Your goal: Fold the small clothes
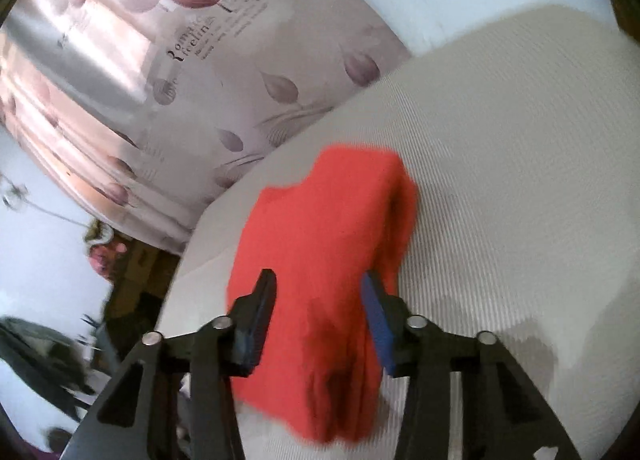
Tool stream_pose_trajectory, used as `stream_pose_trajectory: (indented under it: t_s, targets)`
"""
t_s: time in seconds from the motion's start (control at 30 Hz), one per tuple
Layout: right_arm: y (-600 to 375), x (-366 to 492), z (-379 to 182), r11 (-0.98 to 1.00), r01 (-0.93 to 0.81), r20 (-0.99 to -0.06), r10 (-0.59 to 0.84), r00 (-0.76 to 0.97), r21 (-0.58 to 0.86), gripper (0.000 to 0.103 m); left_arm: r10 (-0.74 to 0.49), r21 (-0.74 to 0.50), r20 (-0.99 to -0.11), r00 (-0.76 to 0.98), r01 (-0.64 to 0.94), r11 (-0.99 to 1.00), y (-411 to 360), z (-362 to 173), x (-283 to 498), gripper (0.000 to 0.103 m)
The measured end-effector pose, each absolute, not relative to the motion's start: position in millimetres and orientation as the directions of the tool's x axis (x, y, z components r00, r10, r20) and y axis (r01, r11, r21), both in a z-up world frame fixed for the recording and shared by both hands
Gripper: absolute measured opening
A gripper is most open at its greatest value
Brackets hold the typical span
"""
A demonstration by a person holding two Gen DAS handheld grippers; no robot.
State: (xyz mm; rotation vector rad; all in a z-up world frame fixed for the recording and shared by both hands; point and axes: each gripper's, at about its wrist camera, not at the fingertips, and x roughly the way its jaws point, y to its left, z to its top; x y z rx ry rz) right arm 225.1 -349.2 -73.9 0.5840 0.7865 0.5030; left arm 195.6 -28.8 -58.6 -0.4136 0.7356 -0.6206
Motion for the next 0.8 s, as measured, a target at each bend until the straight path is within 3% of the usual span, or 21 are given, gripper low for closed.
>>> stream_pose_trajectory:
  t_s: [0.2, 0.43, 0.5, 0.6, 0.8]
  targets:
    - [-313.9, 283.6, -96.3, 0.879, -0.180, -0.678, 0.457, 0.576, 0.441, 0.030, -0.655, -0.565, -0.493, 0.573, 0.362, 0.742, -26.5, -60.3, 196.7, 0.078]
    - [-352.6, 268.6, -92.2, 0.782, -0.141, -0.568, 0.551, 0.612, 0.607, 0.033, -0.672, -0.590, -0.487, 0.557, 0.358, 0.724, -21.4, -55.0, 199.3, 0.078]
    - [-365.0, 260.9, -91.0, 0.754, -0.134, -0.548, 0.575, 0.607, 0.642, 0.043, -0.665, -0.569, -0.508, 0.548, 0.366, 0.737, -22.1, -48.3, 204.9, 0.078]
    - [-367.9, 255.1, -98.5, 0.729, -0.146, -0.546, 0.615, 0.569, 0.669, 0.056, -0.640, -0.539, -0.547, 0.539, 0.359, 0.762, -22.9, -40.9, 219.5, 0.078]
    - [-350.5, 254.4, -118.9, 0.735, -0.149, -0.587, 0.631, 0.507, 0.661, 0.059, -0.557, -0.452, -0.627, 0.544, 0.329, 0.829, -22.9, -35.5, 256.3, 0.079]
